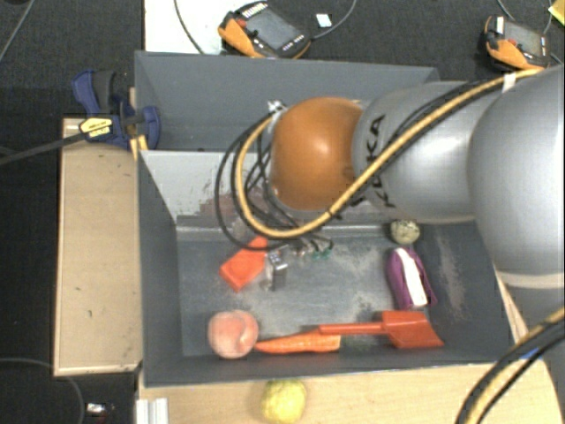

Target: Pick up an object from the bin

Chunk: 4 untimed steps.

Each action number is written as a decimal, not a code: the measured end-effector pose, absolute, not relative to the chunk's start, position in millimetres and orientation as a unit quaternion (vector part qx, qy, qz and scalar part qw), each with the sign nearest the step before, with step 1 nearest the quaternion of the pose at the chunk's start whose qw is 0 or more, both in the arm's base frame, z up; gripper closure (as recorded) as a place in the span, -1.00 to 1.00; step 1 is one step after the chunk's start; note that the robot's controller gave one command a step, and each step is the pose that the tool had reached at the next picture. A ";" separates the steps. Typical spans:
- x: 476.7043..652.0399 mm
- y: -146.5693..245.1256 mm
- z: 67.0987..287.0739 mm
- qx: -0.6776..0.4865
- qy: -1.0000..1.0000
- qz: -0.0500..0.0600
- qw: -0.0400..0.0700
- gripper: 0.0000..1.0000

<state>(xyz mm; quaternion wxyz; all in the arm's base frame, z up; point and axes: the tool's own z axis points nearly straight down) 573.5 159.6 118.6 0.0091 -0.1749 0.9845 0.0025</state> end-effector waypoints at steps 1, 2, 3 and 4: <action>575.2 168.2 68.1 -0.137 0.991 0.001 0.002 -1.00; 591.4 154.2 71.1 -0.201 0.980 0.002 0.013 -1.00; 577.3 168.1 69.6 -0.143 0.990 0.002 0.004 1.00; 577.3 168.1 69.7 -0.143 0.990 0.002 0.004 1.00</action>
Offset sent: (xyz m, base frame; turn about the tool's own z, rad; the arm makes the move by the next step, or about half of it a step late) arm 0.0166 -0.0055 -0.0486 -0.0556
